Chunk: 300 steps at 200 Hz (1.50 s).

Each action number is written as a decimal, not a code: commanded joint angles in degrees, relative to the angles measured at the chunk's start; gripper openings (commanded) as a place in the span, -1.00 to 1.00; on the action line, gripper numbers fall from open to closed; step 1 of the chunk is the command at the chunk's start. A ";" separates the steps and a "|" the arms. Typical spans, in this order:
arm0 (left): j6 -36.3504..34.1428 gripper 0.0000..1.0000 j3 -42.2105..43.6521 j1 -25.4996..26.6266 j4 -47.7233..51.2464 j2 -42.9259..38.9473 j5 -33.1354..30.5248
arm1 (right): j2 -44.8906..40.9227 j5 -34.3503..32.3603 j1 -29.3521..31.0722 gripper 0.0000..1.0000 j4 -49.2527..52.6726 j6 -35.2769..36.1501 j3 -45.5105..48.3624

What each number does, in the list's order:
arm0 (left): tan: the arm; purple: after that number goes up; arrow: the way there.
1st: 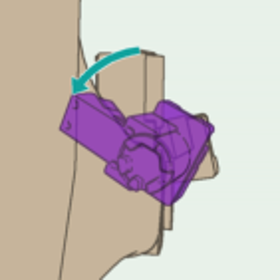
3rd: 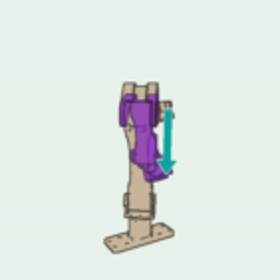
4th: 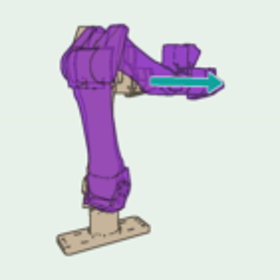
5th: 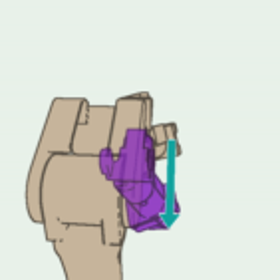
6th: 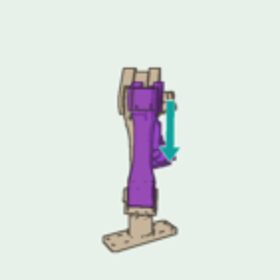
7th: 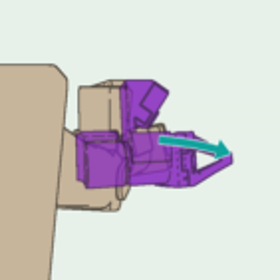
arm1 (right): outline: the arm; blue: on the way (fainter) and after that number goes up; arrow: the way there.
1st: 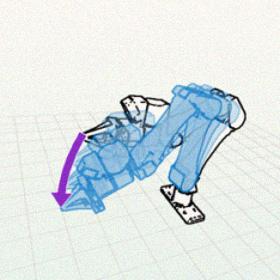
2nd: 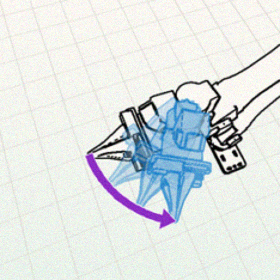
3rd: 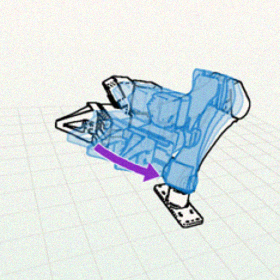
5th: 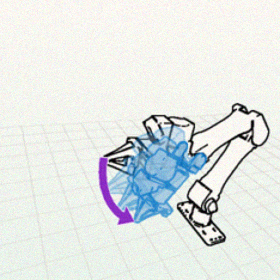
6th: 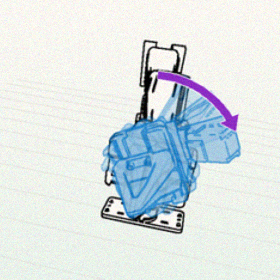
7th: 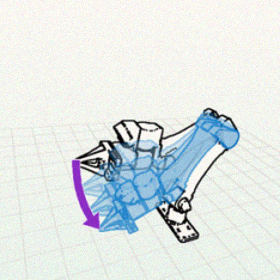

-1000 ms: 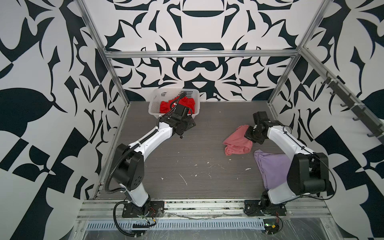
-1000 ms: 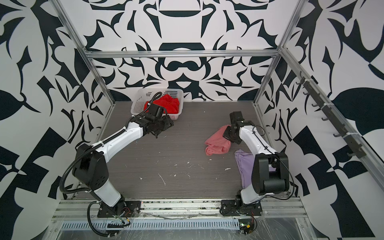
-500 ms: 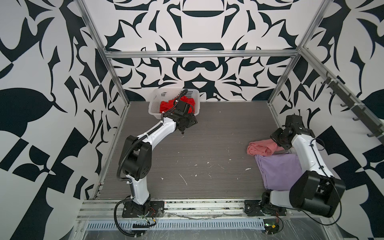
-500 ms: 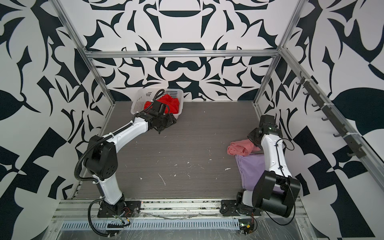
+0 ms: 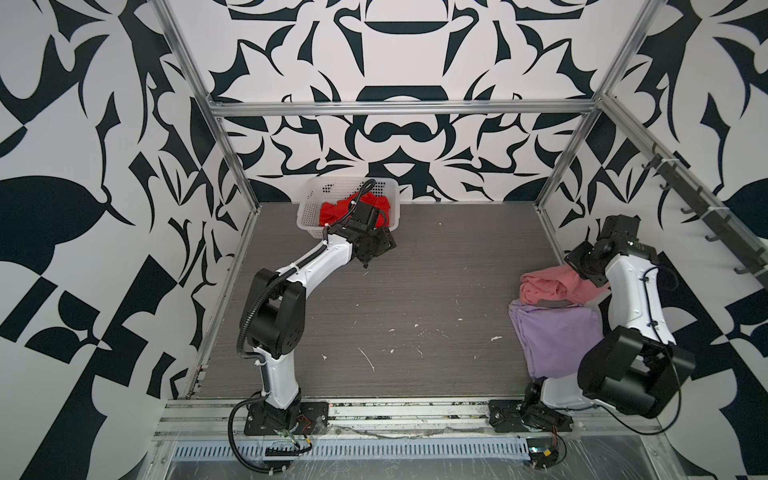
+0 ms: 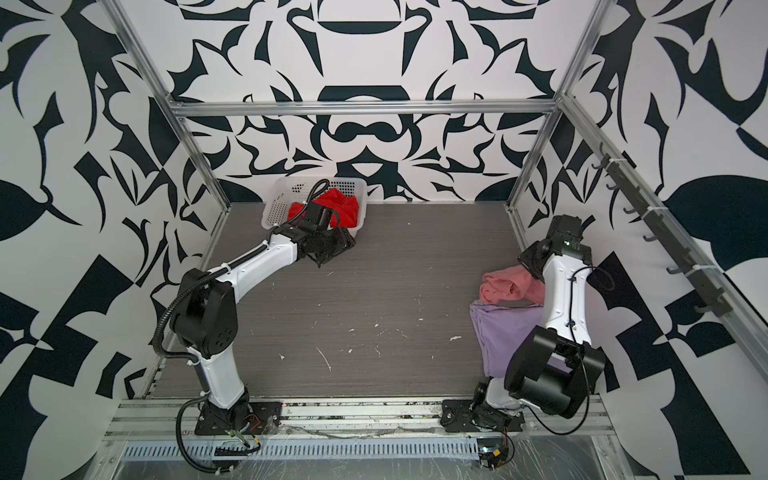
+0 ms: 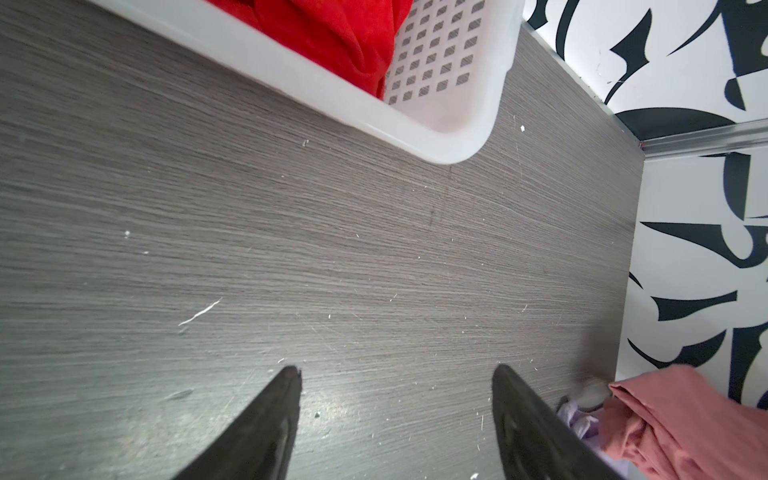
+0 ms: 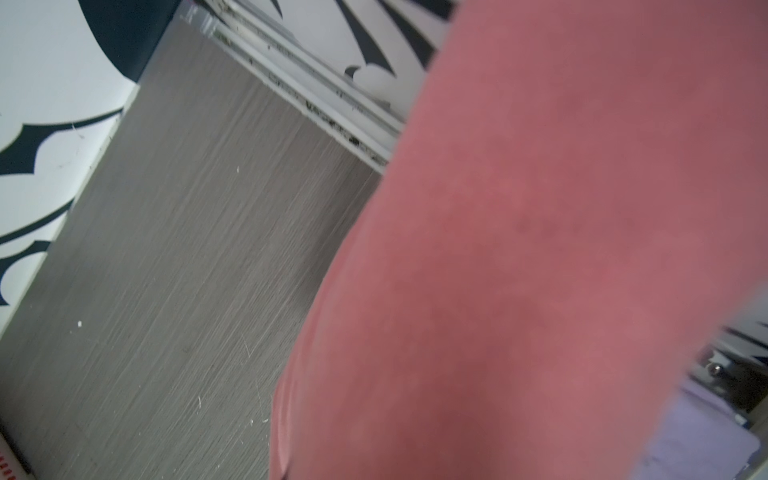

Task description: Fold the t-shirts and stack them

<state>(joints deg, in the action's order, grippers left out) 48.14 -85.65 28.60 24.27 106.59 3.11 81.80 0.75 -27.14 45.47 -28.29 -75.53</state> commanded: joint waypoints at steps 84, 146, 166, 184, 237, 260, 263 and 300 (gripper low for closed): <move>0.94 0.51 0.27 -0.81 -1.01 0.90 2.26 | -5.59 -0.51 -0.20 -1.00 2.05 -1.15 1.39; 0.73 0.50 0.74 -0.82 -0.98 0.33 2.43 | -11.21 -1.46 -0.20 -1.00 1.28 -3.08 10.14; 0.75 0.50 0.54 -0.83 -1.11 0.71 3.01 | -12.89 -2.21 -0.20 -1.00 1.86 -3.26 13.39; 0.81 0.50 0.11 -0.80 -1.15 1.04 3.46 | -14.35 -5.72 -0.20 -1.00 2.82 -2.70 16.23; 0.06 0.50 -1.10 -0.75 -0.67 1.76 4.25 | -17.99 -11.30 -0.71 -1.00 5.81 -3.05 21.88; 0.29 0.50 -1.42 -0.80 -0.74 1.67 5.08 | -18.32 -13.40 -0.94 -1.00 4.68 -4.29 25.56; 0.27 0.50 -1.37 -0.80 -0.80 1.62 5.07 | -18.34 -13.63 -1.03 -1.00 4.63 -4.45 26.08; -0.28 0.50 -1.19 -0.82 -0.37 1.34 4.67 | -19.41 -15.34 -2.89 -1.00 5.55 -5.11 29.69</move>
<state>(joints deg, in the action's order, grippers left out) 48.56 -85.67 28.08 23.18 107.48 7.51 64.27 -10.63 -28.67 49.58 -32.14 -46.68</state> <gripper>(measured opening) 0.752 0.056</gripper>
